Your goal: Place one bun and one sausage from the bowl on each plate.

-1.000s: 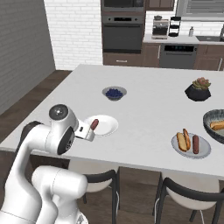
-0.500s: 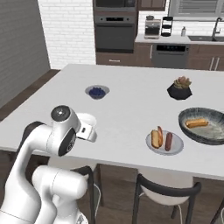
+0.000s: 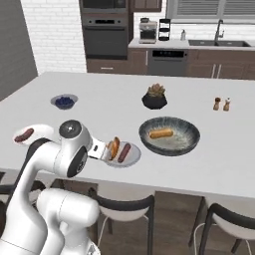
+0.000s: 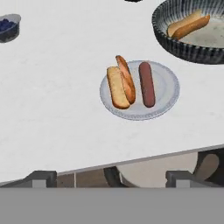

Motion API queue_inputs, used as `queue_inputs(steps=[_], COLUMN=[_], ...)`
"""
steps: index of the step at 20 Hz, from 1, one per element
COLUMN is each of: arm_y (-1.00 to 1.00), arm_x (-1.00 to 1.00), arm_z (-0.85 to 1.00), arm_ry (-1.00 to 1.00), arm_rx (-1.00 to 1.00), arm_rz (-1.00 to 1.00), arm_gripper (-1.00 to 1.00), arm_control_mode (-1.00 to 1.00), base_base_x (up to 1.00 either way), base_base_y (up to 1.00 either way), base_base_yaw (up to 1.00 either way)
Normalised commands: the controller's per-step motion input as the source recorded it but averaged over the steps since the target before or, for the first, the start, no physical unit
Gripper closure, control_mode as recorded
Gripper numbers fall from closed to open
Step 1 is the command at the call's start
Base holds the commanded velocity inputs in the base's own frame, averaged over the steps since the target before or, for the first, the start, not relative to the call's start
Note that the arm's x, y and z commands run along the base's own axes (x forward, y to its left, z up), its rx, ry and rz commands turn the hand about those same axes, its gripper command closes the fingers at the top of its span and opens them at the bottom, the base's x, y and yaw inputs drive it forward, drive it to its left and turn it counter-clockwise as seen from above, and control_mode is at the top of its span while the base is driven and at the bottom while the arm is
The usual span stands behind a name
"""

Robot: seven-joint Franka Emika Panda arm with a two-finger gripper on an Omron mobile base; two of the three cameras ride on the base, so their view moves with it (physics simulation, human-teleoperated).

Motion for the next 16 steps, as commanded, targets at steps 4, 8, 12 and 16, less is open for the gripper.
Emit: queue_inputs(steps=[4,8,12,16], arm_y=[0.00,0.00,0.00,0.00], arm_x=[0.00,0.00,0.00,0.00], arm_z=[0.00,0.00,0.00,0.00], arm_ry=[0.00,0.00,0.00,0.00], arm_rx=[0.00,0.00,0.00,0.00], arm_rz=[0.00,0.00,0.00,0.00], arm_gripper=[-1.00,-1.00,-1.00,-1.00], arm_control_mode=[1.00,1.00,1.00,1.00], base_base_x=[0.34,0.44,0.62,0.94], base_base_y=[-1.00,-0.94,-0.15,0.10], base_base_yaw=[-0.09,-0.04,0.00,0.00])
